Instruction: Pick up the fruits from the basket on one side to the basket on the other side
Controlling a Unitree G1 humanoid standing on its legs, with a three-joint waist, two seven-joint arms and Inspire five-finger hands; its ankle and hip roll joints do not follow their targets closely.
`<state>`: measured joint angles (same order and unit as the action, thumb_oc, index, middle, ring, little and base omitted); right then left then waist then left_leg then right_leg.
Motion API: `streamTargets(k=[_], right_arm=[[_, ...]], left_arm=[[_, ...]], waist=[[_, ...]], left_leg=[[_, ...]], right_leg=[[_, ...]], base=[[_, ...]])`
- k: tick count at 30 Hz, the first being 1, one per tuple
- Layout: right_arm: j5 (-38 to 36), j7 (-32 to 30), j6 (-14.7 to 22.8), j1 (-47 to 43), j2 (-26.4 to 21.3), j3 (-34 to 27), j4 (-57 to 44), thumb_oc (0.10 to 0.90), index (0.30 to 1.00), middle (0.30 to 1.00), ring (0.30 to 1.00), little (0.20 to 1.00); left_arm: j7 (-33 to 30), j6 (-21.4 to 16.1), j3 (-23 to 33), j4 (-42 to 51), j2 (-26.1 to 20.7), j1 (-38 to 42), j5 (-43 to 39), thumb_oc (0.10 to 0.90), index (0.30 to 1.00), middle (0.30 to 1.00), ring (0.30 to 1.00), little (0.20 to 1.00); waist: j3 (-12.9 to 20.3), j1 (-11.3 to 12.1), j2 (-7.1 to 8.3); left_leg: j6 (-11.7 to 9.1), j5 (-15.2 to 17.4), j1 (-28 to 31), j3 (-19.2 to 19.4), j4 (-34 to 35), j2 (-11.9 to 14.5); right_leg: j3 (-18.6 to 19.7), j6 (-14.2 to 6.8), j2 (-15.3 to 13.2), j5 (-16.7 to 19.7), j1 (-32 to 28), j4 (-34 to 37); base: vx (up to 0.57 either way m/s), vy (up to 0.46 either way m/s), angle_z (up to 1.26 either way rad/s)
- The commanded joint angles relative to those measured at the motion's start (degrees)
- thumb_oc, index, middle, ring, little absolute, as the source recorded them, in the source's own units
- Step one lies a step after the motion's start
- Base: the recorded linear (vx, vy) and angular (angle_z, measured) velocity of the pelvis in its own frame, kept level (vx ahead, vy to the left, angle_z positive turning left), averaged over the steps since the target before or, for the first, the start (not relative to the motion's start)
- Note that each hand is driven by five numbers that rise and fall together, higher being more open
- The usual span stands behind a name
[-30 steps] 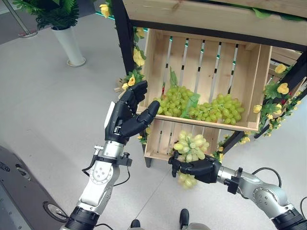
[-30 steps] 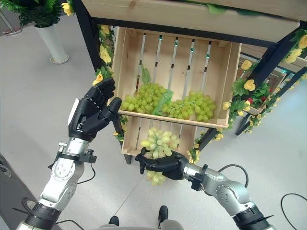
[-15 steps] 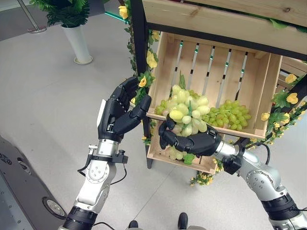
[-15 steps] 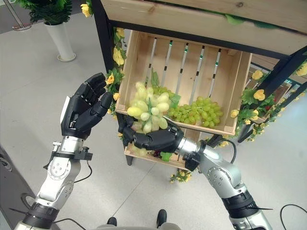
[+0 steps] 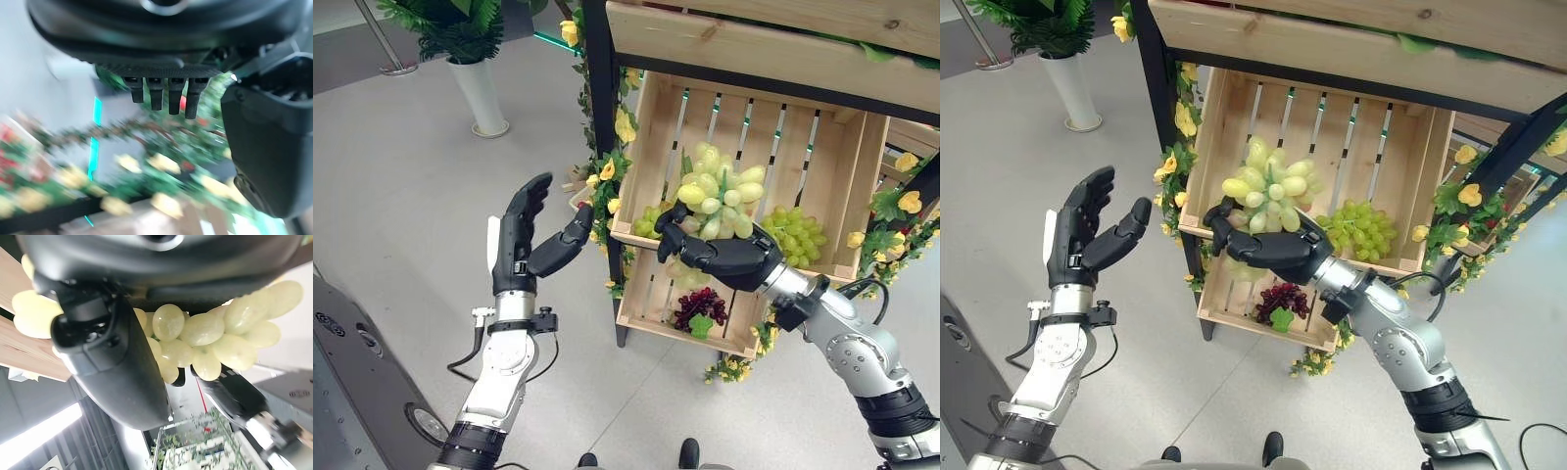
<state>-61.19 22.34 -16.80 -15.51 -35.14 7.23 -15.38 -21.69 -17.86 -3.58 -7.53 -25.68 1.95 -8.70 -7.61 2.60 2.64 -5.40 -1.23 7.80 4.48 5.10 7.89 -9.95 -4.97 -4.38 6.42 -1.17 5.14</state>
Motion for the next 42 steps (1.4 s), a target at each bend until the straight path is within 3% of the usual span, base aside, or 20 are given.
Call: streamTargets(k=[1, 7, 11, 15, 16, 23, 27, 30, 36, 42], right_arm=[[0.27, 0.23, 10.48, -6.30, 0.76, -6.18, 0.30, 0.400, 0.300, 0.300, 0.300, 0.300], [-2.19, -2.51, 12.34, -9.62, -1.51, -6.48, 4.78, 0.400, 0.300, 0.300, 0.300, 0.300], [-0.65, -4.36, 14.12, -12.34, -3.05, -6.63, 7.57, 0.400, 0.300, 0.300, 0.300, 0.300], [8.09, -4.42, 16.95, -12.85, -5.02, -6.69, 9.70, 0.400, 0.300, 0.300, 0.300, 0.300], [15.44, -4.31, 18.91, -13.59, -6.76, -6.40, 11.90, 0.400, 0.300, 0.300, 0.300, 0.300], [28.26, -8.94, 25.35, -17.41, -12.74, -5.34, 21.95, 0.400, 0.300, 0.300, 0.300, 0.300], [24.87, -10.87, 21.75, -21.02, -16.15, -4.14, 25.70, 0.400, 0.300, 0.300, 0.300, 0.300], [22.91, -12.00, 21.09, -22.65, -17.22, -3.75, 29.44, 0.400, 0.300, 0.300, 0.300, 0.300], [37.92, -18.21, 22.56, -25.47, -19.85, -0.77, 34.20, 0.400, 0.300, 0.300, 0.300, 0.300], [44.93, -22.04, 21.03, -29.19, -22.67, 5.01, 41.89, 0.400, 0.300, 0.300, 0.300, 0.300]], left_arm=[[-2.22, -4.63, -0.58, -1.79, -4.49, 2.66, 3.47, 0.800, 0.900, 0.900, 0.900, 0.900], [-3.53, -3.44, -2.94, -10.05, -4.80, 1.03, 6.56, 0.800, 0.900, 0.900, 0.900, 0.900], [-5.23, -4.89, -4.37, -15.73, -4.71, 0.07, 8.09, 0.800, 0.900, 0.900, 0.900, 0.900], [-5.54, -4.20, -5.19, -18.16, -4.51, -0.52, 9.34, 0.800, 0.900, 0.900, 0.900, 0.900], [-6.23, -3.19, -5.89, -20.58, -4.13, -0.64, 9.10, 0.800, 0.900, 0.900, 0.900, 0.900], [-5.15, -0.02, -7.14, -26.97, -1.92, -1.58, 9.27, 0.800, 0.900, 0.900, 0.900, 0.900], [-3.26, 1.09, -7.90, -29.32, -1.80, -2.27, 11.40, 0.800, 0.900, 0.900, 0.900, 0.900], [-2.72, 1.73, -9.02, -31.49, -1.89, -2.57, 12.15, 0.800, 0.900, 0.900, 0.900, 0.900], [-1.73, 3.04, -9.95, -33.37, -1.33, -3.00, 12.27, 0.800, 0.900, 0.900, 0.900, 0.900], [-0.61, 3.33, -11.75, -30.66, -1.68, -3.20, 11.33, 0.800, 0.900, 0.900, 0.900, 0.900]], waist=[[5.99, 0.54, 1.61], [5.76, 0.98, 1.97], [5.77, 1.18, 2.36], [5.72, 1.22, 2.58], [5.56, 1.19, 2.77], [5.46, 1.88, 3.28], [5.24, 2.50, 3.68], [5.05, 2.90, 3.89], [4.75, 3.62, 4.11], [4.22, 5.13, 4.51]], left_leg=[[2.25, 3.33, -2.10, -2.17, -0.10, -3.61], [2.18, 3.14, -2.14, -2.31, -0.10, -3.49], [2.05, 3.00, -2.26, -2.20, -0.10, -3.35], [1.95, 2.84, -2.43, -2.02, -0.10, -3.25], [1.92, 3.24, -2.02, -1.87, -0.10, -3.15], [2.07, 3.11, -1.90, -1.87, -0.10, -3.22], [1.96, 2.99, -1.87, -2.03, -0.10, -3.24], [1.88, 3.03, -1.81, -2.17, -0.10, -3.22], [1.95, 2.75, -2.04, -2.34, -0.10, -3.37], [2.13, 2.60, -2.16, -3.09, -0.10, -3.62]], right_leg=[[-0.84, -2.16, -3.53, -4.97, -4.09, -0.97], [-0.89, -2.14, -3.45, -5.00, -4.27, -1.00], [-1.20, -2.16, -3.48, -5.00, -4.34, -0.95], [-1.24, -2.19, -3.50, -5.00, -4.18, -1.12], [-1.20, -2.34, -3.48, -5.29, -4.46, -1.21], [-1.68, -2.70, -3.72, -5.25, -4.64, -1.35], [-2.25, -2.80, -3.81, -5.21, -4.95, -1.26], [-2.57, -2.90, -3.87, -5.24, -5.13, -1.35], [-2.85, -3.01, -3.97, -5.10, -5.14, -1.32], [-3.42, -3.16, -4.05, -4.78, -5.38, -1.10]], base=[[0.00, 0.000, 0.00], [0.00, 0.000, 0.00], [0.00, 0.000, 0.00], [0.00, 0.000, 0.00], [0.00, 0.000, 0.00], [0.00, 0.000, 0.00], [0.00, -0.003, 0.07], [0.00, -0.006, 0.03], [0.00, 0.000, 0.00], [0.01, 0.001, 0.03]])
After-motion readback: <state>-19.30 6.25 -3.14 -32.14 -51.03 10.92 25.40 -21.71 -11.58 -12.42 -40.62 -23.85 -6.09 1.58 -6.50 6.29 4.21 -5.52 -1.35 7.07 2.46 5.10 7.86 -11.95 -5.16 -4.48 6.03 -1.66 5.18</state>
